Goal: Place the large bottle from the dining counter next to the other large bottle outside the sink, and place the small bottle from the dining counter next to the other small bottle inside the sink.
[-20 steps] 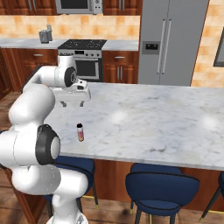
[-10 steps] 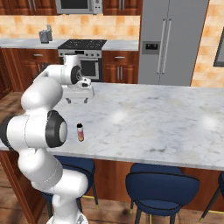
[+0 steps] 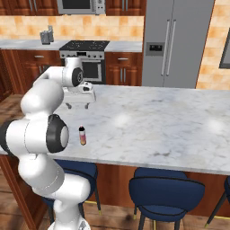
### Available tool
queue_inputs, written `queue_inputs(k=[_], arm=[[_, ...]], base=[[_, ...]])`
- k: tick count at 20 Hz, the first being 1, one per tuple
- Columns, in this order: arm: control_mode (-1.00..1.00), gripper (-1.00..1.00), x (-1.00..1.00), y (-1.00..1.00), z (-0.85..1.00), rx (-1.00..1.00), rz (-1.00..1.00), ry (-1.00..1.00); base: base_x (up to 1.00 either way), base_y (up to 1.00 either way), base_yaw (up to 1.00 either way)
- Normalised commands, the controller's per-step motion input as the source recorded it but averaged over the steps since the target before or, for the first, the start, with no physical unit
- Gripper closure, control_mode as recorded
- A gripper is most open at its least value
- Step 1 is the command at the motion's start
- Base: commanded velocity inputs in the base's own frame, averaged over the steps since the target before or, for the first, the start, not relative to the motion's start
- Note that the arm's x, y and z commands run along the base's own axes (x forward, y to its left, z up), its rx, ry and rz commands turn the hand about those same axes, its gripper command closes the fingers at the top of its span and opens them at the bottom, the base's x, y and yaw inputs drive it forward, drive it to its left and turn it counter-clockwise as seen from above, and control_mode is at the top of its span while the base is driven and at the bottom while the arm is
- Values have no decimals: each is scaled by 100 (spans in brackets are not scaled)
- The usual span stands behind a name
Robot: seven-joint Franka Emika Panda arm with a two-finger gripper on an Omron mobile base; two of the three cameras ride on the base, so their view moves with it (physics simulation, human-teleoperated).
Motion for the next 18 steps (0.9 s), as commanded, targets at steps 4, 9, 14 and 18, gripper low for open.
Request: queue_inputs(k=[4,9,14,18], arm=[[-100,-100,-19,0,-15,0,0,0],[-100,-100,34,0,0,0,0,0],[-100,-100,19,0,-4,0,0,0],[-100,-100,10,0,-16,0,0,4]], base=[[0,0,0],[0,0,0],[0,0,0],[0,0,0]])
